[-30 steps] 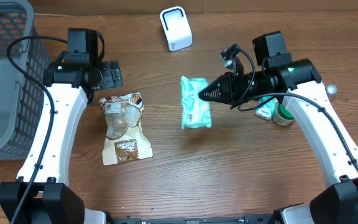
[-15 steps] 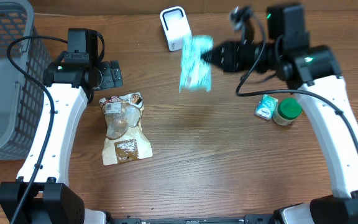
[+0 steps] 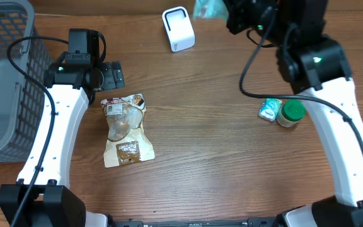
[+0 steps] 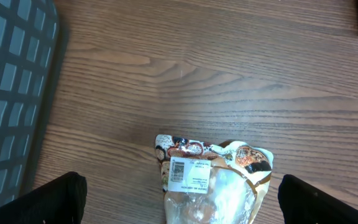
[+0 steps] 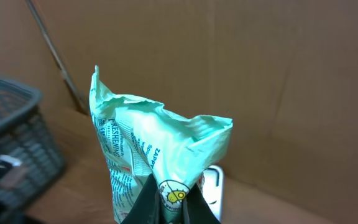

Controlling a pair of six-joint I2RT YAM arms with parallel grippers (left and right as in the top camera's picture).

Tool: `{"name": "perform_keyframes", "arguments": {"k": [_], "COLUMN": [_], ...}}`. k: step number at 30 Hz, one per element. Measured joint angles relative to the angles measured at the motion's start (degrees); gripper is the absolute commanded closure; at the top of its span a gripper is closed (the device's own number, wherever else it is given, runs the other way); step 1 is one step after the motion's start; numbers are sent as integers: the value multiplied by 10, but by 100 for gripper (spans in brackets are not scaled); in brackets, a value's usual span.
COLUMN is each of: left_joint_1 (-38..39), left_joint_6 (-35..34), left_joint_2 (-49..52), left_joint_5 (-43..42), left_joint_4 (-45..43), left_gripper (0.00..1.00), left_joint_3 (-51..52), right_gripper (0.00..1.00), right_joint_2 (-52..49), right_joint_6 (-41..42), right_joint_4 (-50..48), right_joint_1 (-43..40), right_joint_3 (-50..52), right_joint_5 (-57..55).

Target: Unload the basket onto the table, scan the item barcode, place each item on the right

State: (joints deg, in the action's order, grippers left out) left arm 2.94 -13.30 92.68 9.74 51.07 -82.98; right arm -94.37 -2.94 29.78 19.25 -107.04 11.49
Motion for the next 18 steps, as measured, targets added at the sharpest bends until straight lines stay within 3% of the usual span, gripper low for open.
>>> {"name": "perform_keyframes", "arguments": {"k": [10, 18], "left_joint_1": [0, 0], "left_joint_6": [0, 0], "left_joint_2": [0, 0], "left_joint_5": [0, 0], "left_joint_4": [0, 0], "left_gripper": [0, 0], "left_joint_3": [0, 0], "right_gripper": [96, 96], "right_joint_2": [-134, -227], "right_joint_6": [-181, -248], "right_joint_4": [-97, -201], "right_joint_1": [72, 87], "right_joint_3": [0, 0], "right_joint_5": [-145, -234]}}
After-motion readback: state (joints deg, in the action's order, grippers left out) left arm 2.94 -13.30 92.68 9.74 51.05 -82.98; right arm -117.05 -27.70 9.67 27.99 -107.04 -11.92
